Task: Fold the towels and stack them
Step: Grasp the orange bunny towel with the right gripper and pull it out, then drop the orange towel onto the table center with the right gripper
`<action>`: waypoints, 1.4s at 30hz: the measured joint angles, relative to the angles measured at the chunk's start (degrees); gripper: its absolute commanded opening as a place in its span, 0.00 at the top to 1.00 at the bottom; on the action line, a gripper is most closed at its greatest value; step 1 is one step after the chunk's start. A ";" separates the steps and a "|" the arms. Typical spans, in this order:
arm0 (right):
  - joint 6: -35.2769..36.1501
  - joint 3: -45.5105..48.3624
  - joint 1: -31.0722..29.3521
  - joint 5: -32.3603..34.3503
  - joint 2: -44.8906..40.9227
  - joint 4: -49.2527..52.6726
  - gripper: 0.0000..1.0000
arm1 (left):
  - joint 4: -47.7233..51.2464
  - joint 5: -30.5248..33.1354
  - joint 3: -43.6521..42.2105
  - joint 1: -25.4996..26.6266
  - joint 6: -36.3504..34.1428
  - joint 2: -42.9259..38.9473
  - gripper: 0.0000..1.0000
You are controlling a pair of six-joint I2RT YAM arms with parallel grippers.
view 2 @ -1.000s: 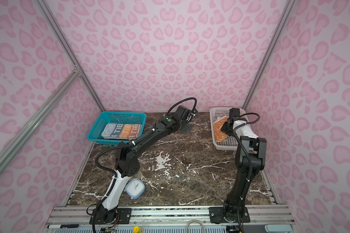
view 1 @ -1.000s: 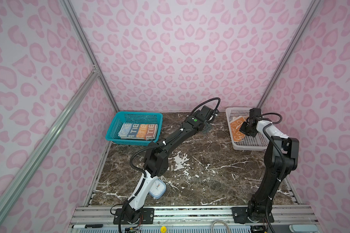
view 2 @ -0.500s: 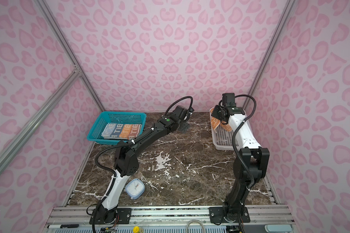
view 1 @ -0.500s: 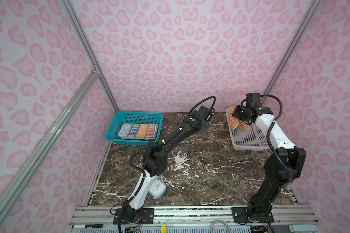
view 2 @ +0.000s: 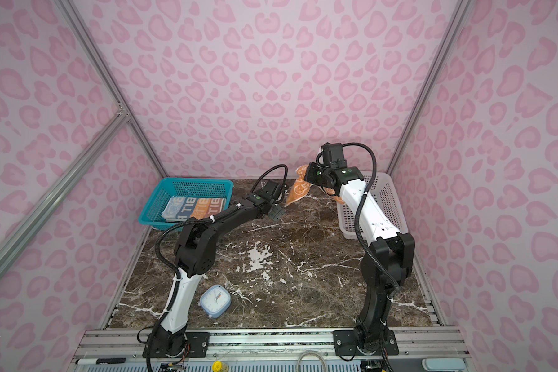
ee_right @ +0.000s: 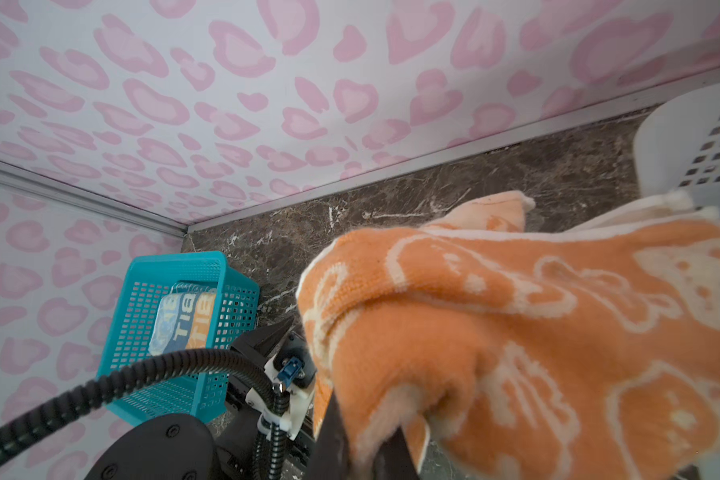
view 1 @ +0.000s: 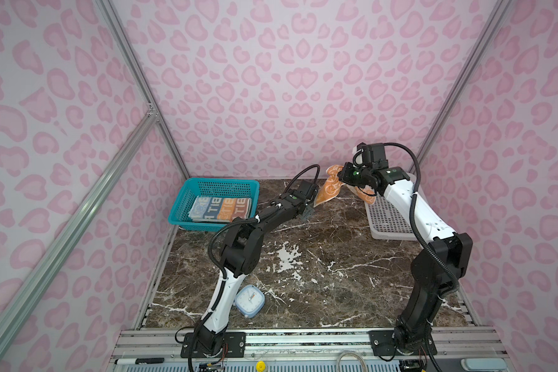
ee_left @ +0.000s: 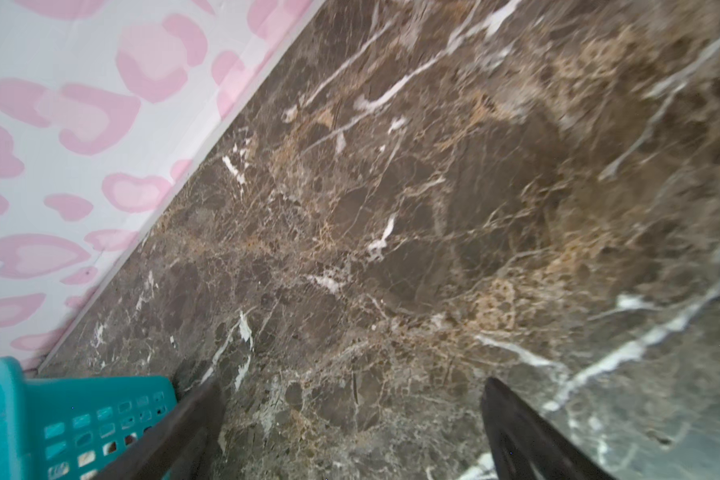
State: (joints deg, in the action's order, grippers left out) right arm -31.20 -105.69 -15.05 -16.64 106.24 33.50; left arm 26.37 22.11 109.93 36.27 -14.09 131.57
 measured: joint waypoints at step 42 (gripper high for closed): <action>-7.65 23.65 -10.16 -5.38 11.21 -12.96 0.64 | 0.68 6.40 -3.23 -5.95 7.19 -0.90 0.02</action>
State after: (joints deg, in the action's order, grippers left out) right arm -38.85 -82.04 -25.21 -22.02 117.45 20.53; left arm 27.05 28.51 106.69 30.33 -6.90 130.67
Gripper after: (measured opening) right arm 0.451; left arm 0.977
